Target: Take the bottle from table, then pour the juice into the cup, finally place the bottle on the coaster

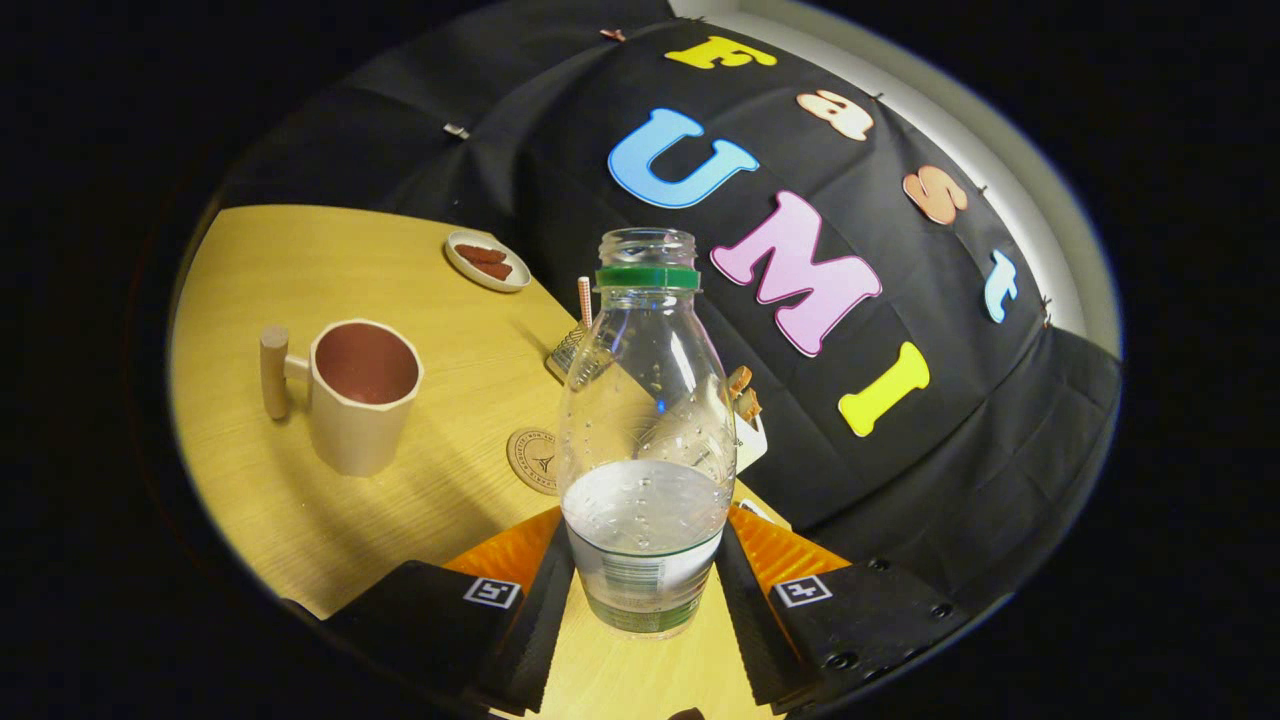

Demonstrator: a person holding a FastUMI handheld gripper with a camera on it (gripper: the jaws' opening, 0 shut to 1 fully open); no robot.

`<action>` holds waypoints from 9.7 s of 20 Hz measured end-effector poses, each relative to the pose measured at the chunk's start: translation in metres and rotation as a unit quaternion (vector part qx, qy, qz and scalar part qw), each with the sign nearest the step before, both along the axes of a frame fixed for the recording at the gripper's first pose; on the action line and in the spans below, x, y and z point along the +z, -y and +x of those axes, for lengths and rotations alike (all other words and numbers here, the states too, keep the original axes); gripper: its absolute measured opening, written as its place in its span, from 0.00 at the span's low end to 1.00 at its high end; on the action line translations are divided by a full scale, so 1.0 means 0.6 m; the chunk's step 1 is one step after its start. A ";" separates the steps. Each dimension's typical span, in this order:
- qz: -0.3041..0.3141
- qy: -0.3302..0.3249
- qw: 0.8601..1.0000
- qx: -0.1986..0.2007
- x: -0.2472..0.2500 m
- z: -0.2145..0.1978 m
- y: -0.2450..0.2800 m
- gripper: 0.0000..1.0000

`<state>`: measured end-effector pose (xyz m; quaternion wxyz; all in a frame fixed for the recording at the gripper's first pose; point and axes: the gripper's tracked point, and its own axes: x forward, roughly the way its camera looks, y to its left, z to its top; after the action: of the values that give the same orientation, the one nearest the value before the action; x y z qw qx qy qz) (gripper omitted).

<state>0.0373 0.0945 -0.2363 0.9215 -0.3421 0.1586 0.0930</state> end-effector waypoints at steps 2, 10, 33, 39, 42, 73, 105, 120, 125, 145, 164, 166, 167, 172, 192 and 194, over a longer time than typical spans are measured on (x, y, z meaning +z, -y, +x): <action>-0.043 0.001 0.999 0.015 0.001 0.002 -0.008 0.77; -0.167 0.001 0.982 0.082 -0.016 0.006 -0.051 0.76; -0.333 -0.030 0.929 0.156 -0.063 0.041 -0.055 0.76; -0.361 -0.024 0.918 0.161 -0.060 0.053 -0.044 0.76; -0.372 -0.018 0.913 0.167 -0.056 0.056 -0.047 0.76; -0.461 0.037 0.860 0.215 -0.019 0.084 -0.066 0.76; -0.537 0.097 0.797 0.259 0.026 0.119 -0.097 0.76; -0.576 0.137 0.756 0.278 0.042 0.113 -0.113 0.76; -0.594 0.157 0.739 0.278 0.056 0.113 -0.118 0.76; -0.331 -0.006 0.922 0.203 -0.043 0.061 -0.089 0.76; 0.314 -0.099 0.942 0.067 -0.003 0.092 -0.129 0.76; 0.343 -0.089 0.933 0.058 0.002 0.120 -0.120 0.77; 0.354 -0.083 0.930 0.056 0.002 0.132 -0.117 0.77; 0.382 -0.065 0.921 0.042 -0.019 0.197 -0.103 0.77; 0.398 -0.059 0.915 0.021 -0.119 0.292 -0.100 0.78; 0.394 -0.060 0.917 0.021 -0.123 0.293 -0.099 0.79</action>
<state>0.2129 0.1542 -0.3101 0.9683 0.0519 0.1569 0.1873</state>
